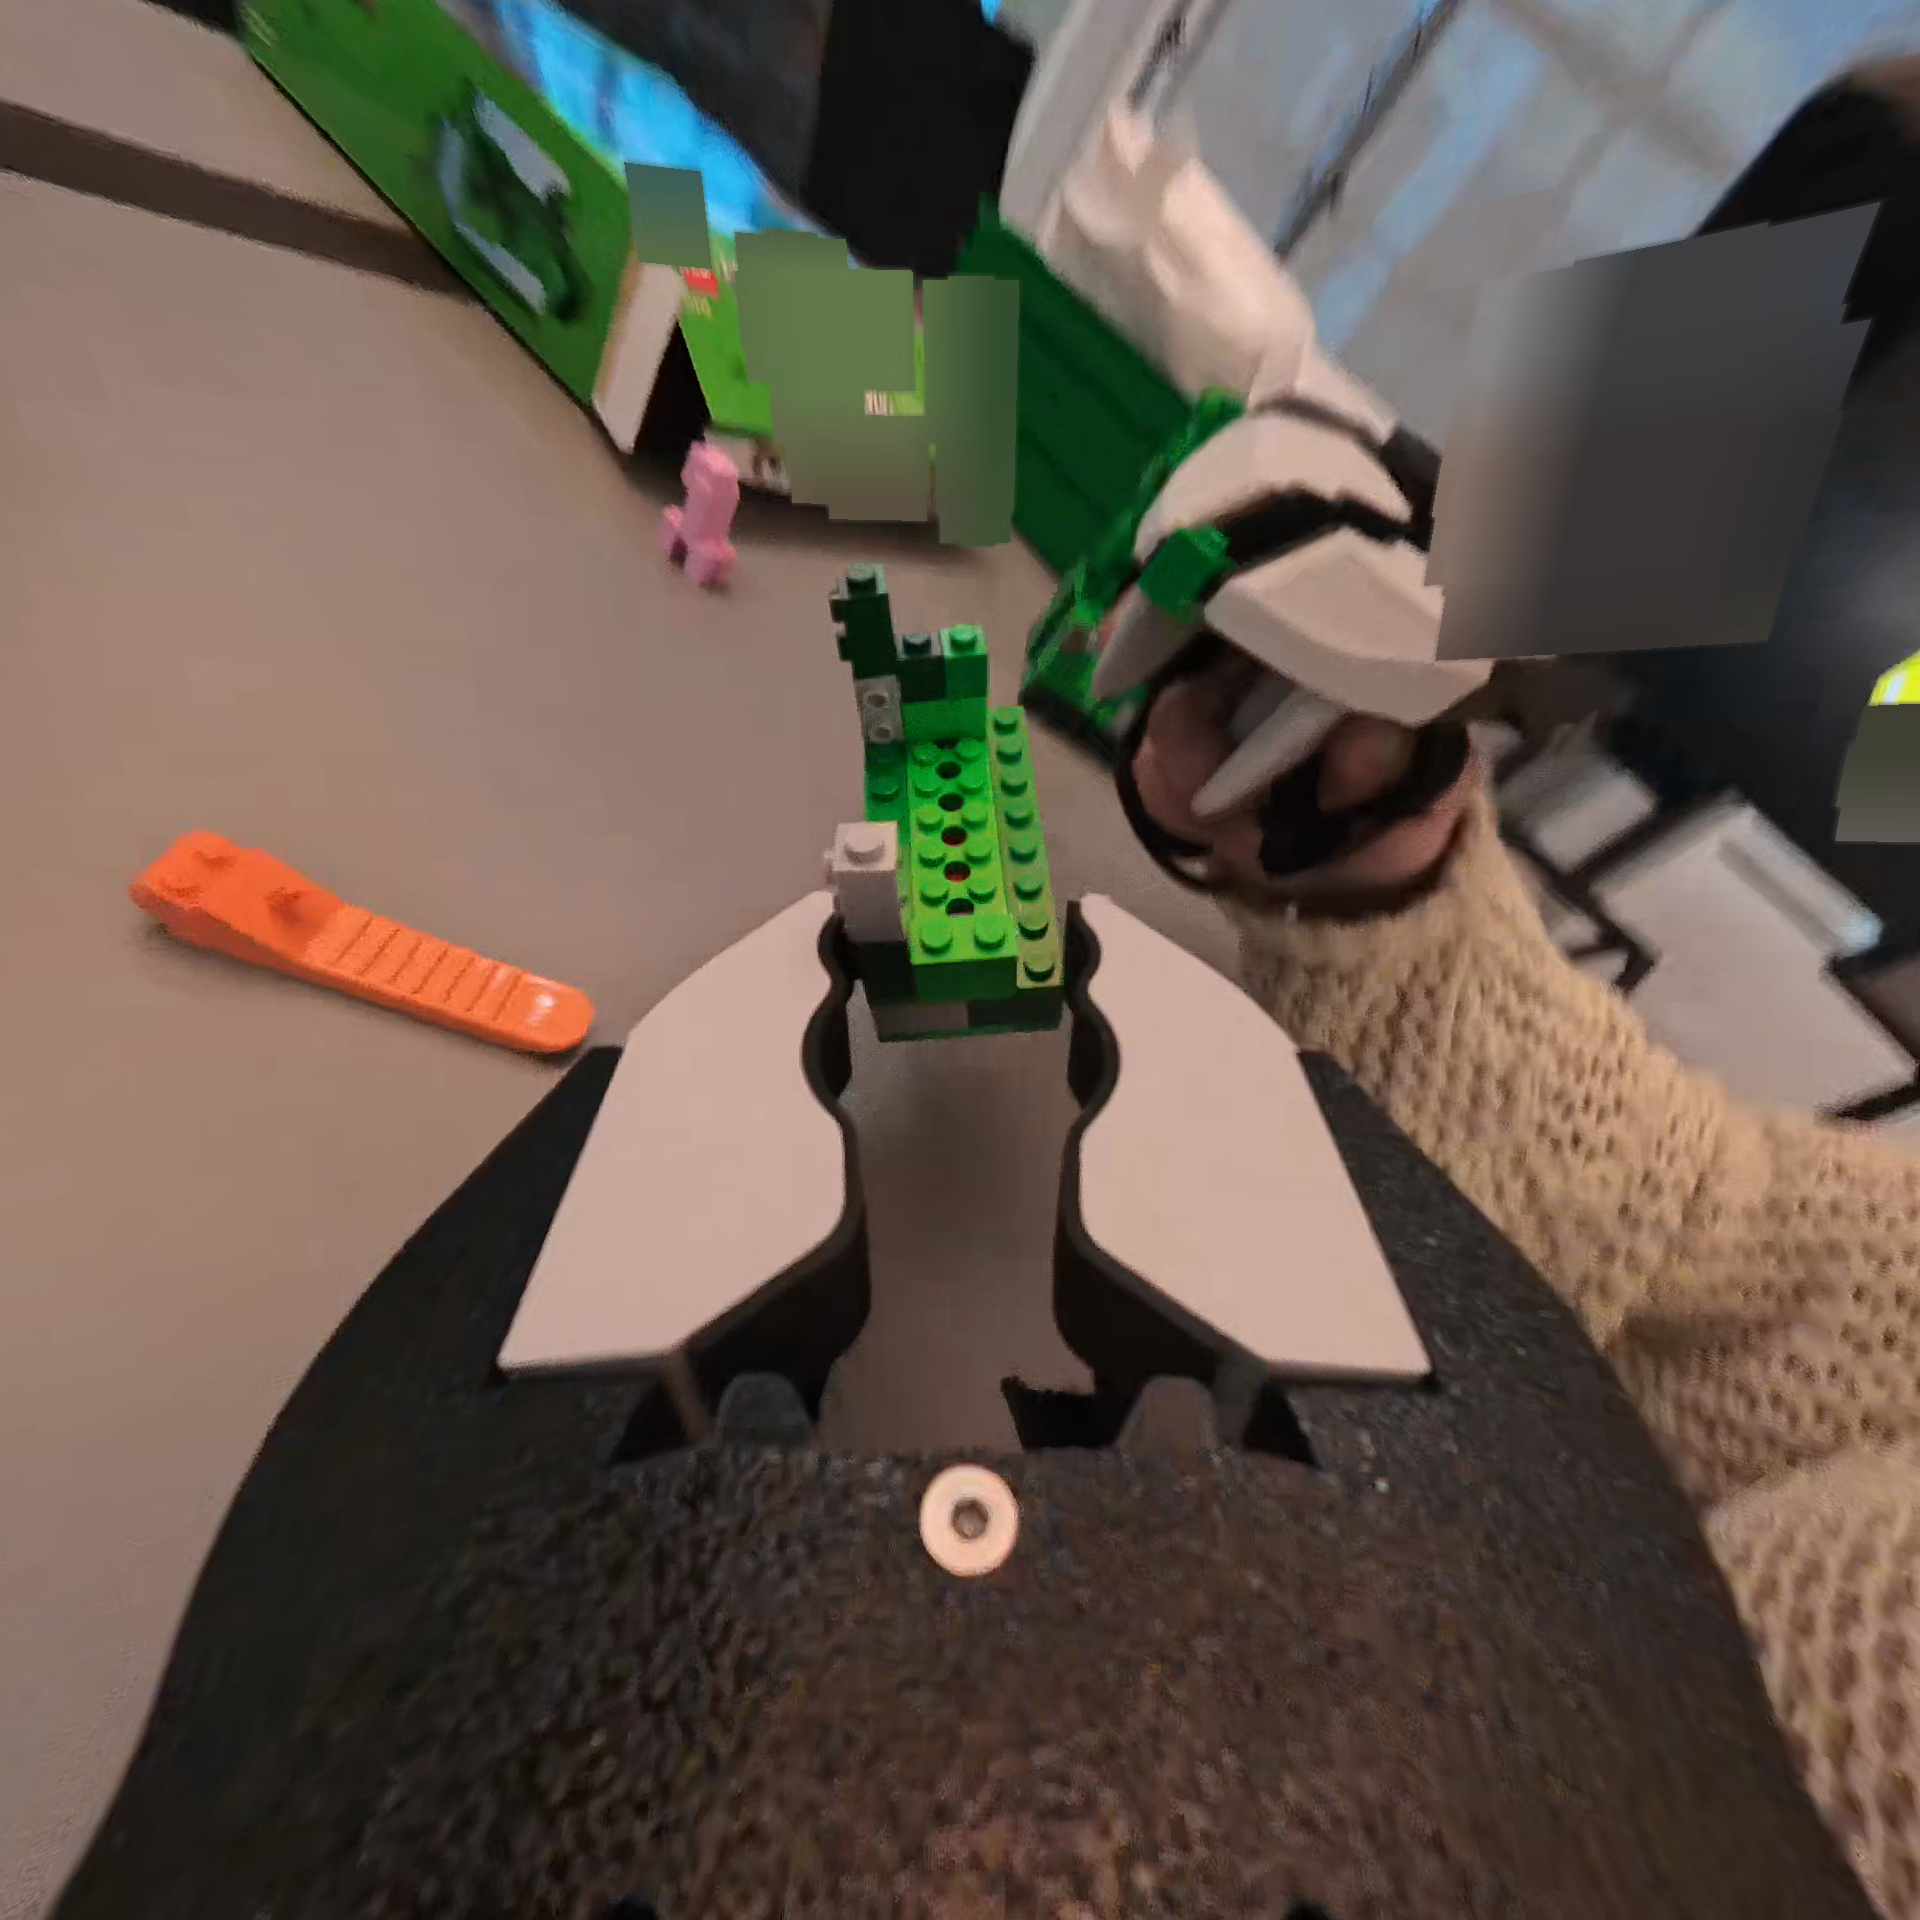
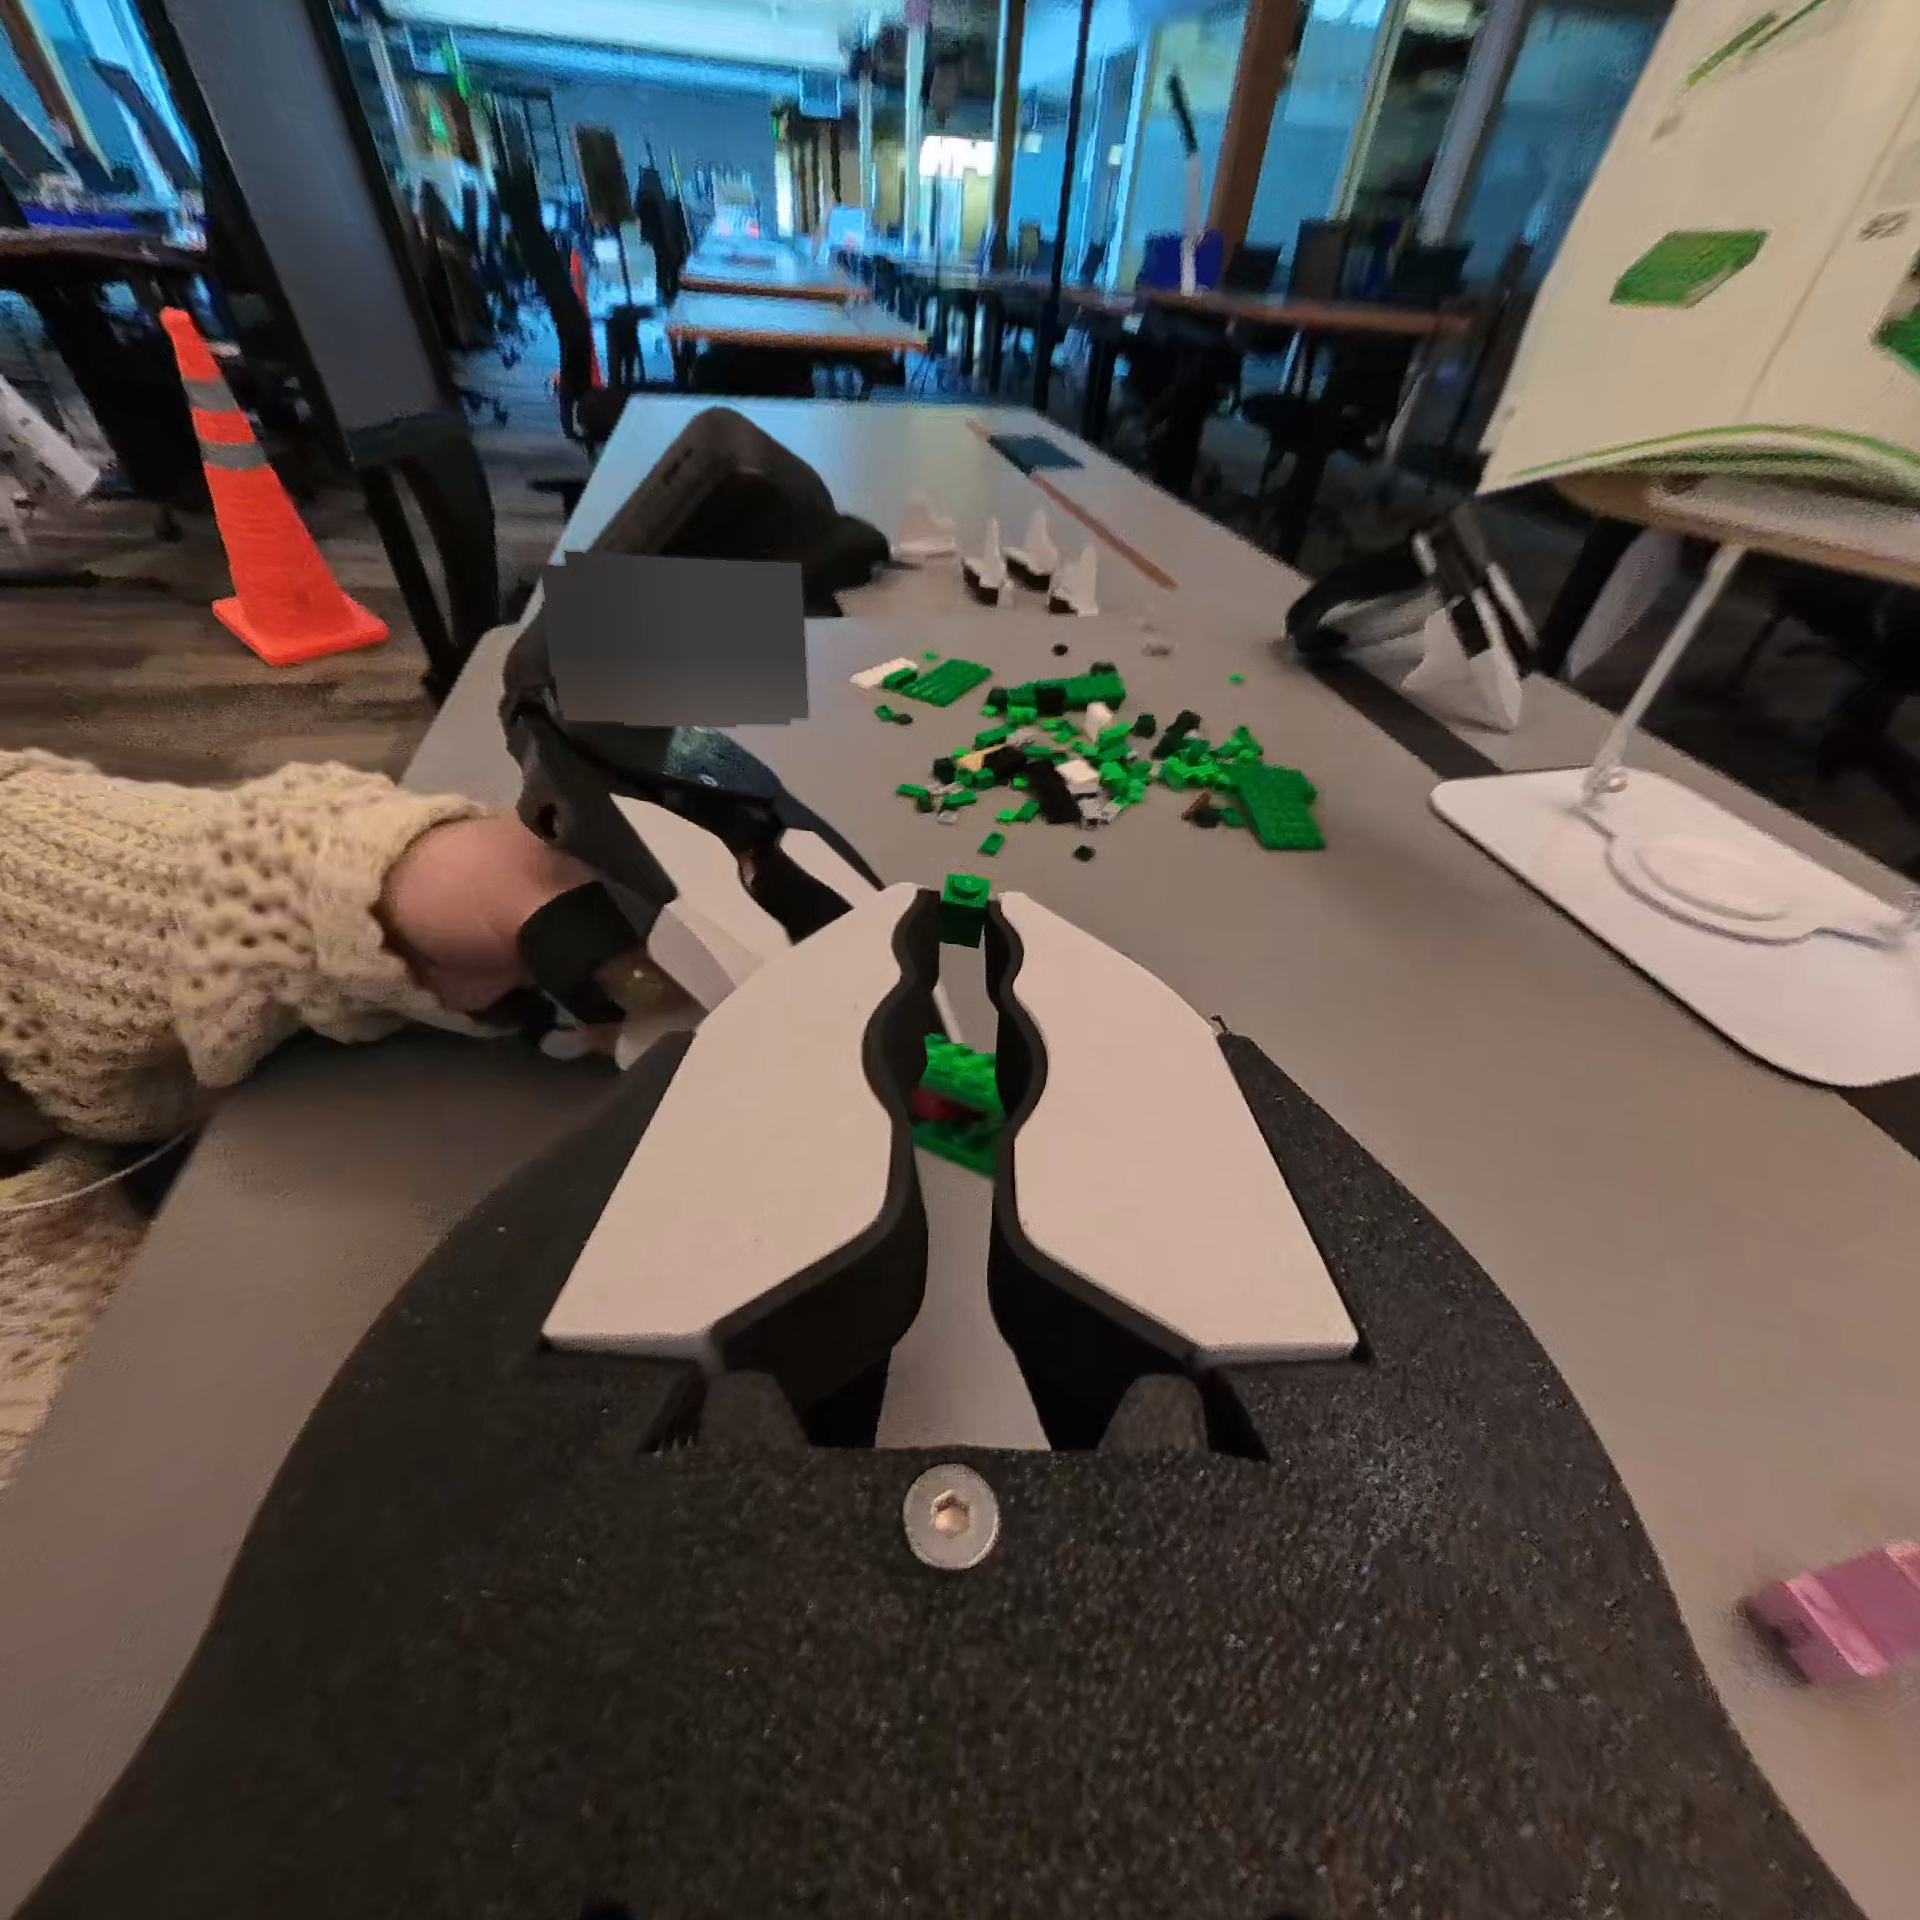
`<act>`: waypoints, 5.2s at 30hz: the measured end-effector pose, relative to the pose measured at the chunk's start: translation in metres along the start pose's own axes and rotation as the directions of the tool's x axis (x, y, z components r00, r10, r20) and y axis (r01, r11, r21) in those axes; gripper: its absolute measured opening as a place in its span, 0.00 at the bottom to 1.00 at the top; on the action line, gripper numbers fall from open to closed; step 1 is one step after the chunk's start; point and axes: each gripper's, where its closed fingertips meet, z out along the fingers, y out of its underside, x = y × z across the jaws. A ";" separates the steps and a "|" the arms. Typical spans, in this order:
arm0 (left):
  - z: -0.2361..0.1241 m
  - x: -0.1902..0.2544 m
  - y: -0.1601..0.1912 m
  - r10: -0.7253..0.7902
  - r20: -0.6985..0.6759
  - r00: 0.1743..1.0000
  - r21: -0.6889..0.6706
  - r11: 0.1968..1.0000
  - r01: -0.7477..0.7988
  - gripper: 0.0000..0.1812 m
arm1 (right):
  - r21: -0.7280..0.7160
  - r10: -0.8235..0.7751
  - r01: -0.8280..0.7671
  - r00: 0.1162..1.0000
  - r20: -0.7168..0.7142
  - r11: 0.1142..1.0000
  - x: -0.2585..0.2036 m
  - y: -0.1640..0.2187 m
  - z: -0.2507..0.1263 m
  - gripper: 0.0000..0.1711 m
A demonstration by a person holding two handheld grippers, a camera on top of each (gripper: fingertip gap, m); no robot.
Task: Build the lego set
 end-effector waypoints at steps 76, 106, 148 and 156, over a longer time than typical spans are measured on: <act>-0.062 -0.008 0.068 0.669 -0.458 0.585 -0.831 -0.089 -0.549 0.41 | -0.056 0.210 -0.203 0.956 0.203 0.978 -0.020 0.053 -0.038 0.04; -0.079 -0.028 0.094 0.536 -0.538 0.651 -0.582 0.322 -0.747 0.68 | 0.045 0.168 -0.172 0.981 0.096 0.984 -0.006 0.046 -0.037 0.04; -0.038 -0.008 0.089 0.522 -0.438 0.732 -0.488 0.545 -0.681 0.42 | -0.462 0.036 0.075 0.973 0.227 0.884 -0.049 0.117 -0.019 0.08; -0.038 -0.008 0.089 0.524 -0.425 0.738 -0.483 0.558 -0.675 0.42 | -0.739 0.115 -0.047 0.993 0.041 0.672 -0.038 0.112 -0.033 0.10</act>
